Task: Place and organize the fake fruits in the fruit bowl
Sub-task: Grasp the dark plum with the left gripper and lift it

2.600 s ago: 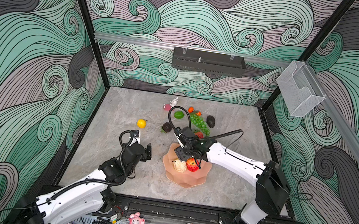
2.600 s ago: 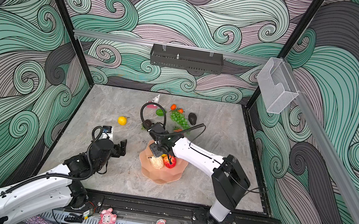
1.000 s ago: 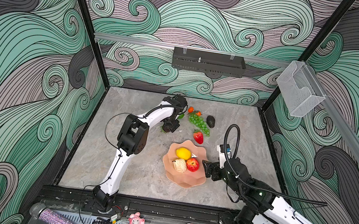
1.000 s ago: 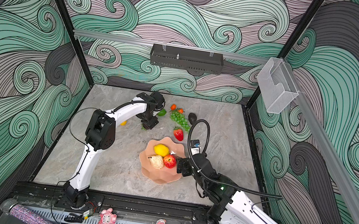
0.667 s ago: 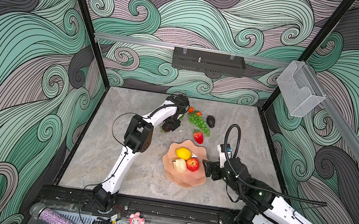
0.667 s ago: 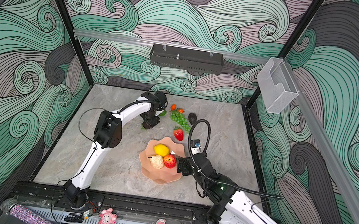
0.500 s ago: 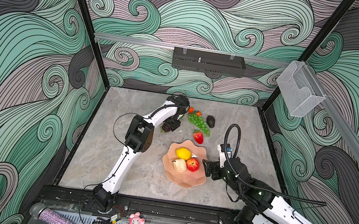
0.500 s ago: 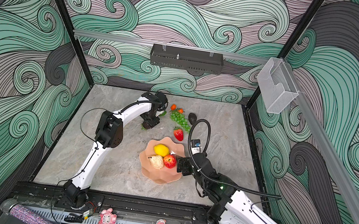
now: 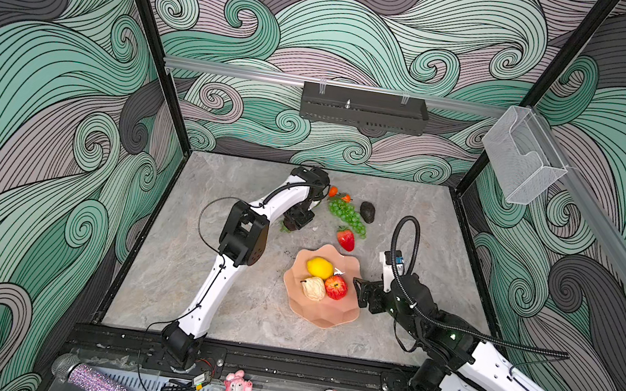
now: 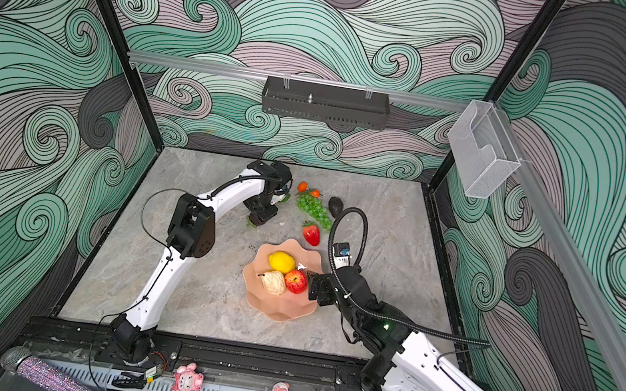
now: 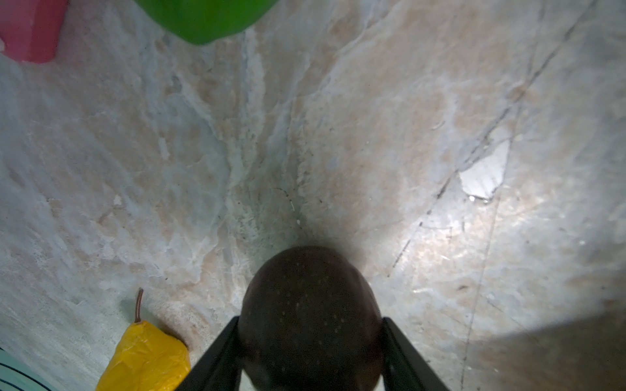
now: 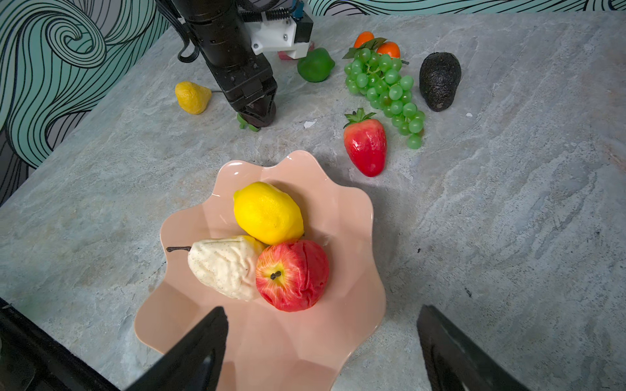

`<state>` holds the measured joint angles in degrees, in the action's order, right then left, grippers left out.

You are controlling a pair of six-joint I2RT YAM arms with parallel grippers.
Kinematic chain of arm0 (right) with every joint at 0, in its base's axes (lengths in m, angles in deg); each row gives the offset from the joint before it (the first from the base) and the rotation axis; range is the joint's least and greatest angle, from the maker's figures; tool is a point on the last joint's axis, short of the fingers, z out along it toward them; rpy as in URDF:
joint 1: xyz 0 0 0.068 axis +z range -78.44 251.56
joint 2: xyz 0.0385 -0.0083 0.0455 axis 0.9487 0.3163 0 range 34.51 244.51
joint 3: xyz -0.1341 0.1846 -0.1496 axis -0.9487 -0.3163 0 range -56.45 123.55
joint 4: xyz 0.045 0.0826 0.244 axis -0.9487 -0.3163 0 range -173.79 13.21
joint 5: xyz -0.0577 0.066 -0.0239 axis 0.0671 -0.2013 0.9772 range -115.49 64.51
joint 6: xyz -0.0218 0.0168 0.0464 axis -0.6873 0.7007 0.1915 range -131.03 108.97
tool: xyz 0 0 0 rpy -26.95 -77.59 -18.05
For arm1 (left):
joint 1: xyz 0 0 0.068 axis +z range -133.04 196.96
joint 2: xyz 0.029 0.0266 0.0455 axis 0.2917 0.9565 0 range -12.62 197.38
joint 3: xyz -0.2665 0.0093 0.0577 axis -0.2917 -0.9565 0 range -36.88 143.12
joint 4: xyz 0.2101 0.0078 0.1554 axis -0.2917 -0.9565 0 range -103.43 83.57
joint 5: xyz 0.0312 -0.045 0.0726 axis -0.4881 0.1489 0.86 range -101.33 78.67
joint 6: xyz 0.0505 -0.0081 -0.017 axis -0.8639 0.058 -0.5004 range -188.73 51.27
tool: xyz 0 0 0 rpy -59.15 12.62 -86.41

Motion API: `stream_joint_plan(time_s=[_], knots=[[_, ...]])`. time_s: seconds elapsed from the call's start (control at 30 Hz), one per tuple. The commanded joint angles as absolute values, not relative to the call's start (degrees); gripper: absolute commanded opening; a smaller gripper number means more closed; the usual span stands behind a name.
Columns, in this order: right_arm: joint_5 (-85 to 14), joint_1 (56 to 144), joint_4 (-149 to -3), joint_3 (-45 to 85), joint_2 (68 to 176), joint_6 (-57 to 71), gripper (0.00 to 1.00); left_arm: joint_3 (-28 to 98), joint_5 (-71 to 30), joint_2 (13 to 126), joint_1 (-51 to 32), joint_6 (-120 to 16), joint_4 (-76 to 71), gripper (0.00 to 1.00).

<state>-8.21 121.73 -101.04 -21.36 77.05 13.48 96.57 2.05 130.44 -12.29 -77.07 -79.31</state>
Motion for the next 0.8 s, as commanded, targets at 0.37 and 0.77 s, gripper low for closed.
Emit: stream_joint_plan(time_s=[0.37, 0.77], knots=[[-10.01, 121.39, -100.15, -20.76, 77.52, 15.12, 0.88, 84.44, -8.29, 114.59, -5.62, -54.73, -71.77, 0.52], [-20.18, 121.08, -87.01, -23.66, 80.83, 18.75, 0.86, 36.21, -32.09, 81.06, 0.36, -14.98, -22.57, 0.51]])
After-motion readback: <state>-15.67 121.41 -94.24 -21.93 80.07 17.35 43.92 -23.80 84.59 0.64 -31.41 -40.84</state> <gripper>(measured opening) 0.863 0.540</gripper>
